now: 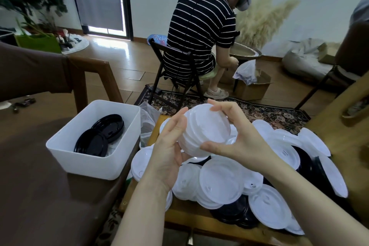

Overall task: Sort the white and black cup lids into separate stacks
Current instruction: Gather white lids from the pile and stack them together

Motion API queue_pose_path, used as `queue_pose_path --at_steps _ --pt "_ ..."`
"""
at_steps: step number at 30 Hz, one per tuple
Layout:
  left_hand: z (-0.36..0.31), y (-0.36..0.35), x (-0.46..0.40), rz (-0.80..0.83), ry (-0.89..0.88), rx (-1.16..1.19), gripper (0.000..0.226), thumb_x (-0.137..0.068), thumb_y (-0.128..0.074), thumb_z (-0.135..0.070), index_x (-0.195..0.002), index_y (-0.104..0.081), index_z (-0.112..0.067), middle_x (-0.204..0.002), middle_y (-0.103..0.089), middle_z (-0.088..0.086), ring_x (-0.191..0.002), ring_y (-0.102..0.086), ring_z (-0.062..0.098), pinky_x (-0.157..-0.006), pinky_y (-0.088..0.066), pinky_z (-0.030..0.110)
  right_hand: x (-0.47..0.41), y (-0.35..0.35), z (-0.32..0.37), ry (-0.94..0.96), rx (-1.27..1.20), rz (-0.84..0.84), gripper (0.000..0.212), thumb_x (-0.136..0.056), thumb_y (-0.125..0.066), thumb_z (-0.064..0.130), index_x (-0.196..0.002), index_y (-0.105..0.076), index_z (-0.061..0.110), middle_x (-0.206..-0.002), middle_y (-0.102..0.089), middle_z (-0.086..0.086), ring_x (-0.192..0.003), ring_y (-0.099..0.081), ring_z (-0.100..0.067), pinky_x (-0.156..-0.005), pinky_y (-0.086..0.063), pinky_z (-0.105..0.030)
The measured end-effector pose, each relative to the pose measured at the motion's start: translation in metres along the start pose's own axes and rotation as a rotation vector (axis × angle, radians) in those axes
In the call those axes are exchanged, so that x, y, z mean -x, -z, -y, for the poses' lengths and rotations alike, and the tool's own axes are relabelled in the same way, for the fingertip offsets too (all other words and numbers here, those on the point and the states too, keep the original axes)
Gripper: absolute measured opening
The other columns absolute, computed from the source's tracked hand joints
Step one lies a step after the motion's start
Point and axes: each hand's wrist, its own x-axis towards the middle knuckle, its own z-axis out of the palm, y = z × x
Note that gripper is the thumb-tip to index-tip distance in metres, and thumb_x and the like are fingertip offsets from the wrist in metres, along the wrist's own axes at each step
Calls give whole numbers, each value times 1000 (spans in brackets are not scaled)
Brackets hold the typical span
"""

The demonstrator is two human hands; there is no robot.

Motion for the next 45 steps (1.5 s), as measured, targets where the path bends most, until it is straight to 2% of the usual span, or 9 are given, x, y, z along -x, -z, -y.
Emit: queue_pose_path --at_steps 8,11,15,20,27,31,36,42,45 --pt "2 -6 4 26 9 -32 38 -99 -50 -43 -134 -60 -30 -124 -70 -1 -108 -70 17 -80 -60 41 -7 -11 2 -81 53 -51 69 -66 -84 48 -122 -45 37 -129 -46 14 -123 -42 1 -94 -35 -8" --pt "3 -6 4 5 -12 -107 54 -84 -69 -58 -130 -61 -32 -130 -65 5 -111 -69 20 -86 -59 46 -7 -17 3 -83 88 -58 71 -65 -82 50 -123 -44 37 -129 -44 15 -123 -41 3 -93 -35 -6" --pt "7 -3 0 -76 -35 -61 49 -71 -76 -38 -119 -66 -31 -120 -70 7 -102 -72 23 -81 -60 47 -6 -20 6 -137 -10 -23 86 -58 -82 61 -130 -43 35 -133 -44 17 -122 -42 7 -91 -36 -4" --pt "2 -2 -2 -89 -24 52 52 -69 -76 -29 -119 -65 -25 -107 -74 3 -91 -72 19 -65 -61 36 -10 -10 3 -447 -361 -56 44 -86 -66 48 -125 -56 31 -125 -61 7 -113 -60 -8 -97 -50 -33" --pt "0 -5 -7 -189 -60 29 36 -83 -72 -27 -118 -66 -23 -114 -72 4 -101 -69 21 -70 -59 35 -21 -10 8 -564 -531 -63 10 -88 -66 24 -94 -62 17 -85 -67 4 -73 -65 -11 -64 -53 -30" --pt "-4 -4 -9 -209 -46 -50 35 -90 -64 -37 -124 -65 -29 -120 -71 0 -111 -68 21 -93 -57 48 -25 -19 8 -577 -544 -102 12 -89 -67 25 -89 -59 17 -87 -65 4 -71 -63 -11 -62 -54 -29" --pt "-6 0 -6 -200 -59 -104 40 -86 -69 -22 -125 -64 -30 -114 -73 0 -92 -72 12 -75 -62 38 -19 -22 2 -553 -507 -40 28 -90 -63 39 -105 -63 15 -101 -69 3 -92 -67 -12 -81 -57 -32" --pt "-7 8 -6 -331 -16 -67 37 -89 -66 -19 -126 -64 -28 -123 -67 3 -101 -66 20 -56 -60 31 19 9 -18 -202 344 192 84 -70 -64 75 -141 -36 41 -145 -36 20 -142 -21 1 -118 -18 -34" --pt "-6 9 -5 -356 -14 -84 37 -89 -67 -22 -125 -64 -27 -123 -67 3 -104 -64 21 -55 -59 31 46 17 -26 -127 605 502 108 -66 -70 73 -150 -8 45 -147 -10 29 -137 19 14 -110 18 -16"
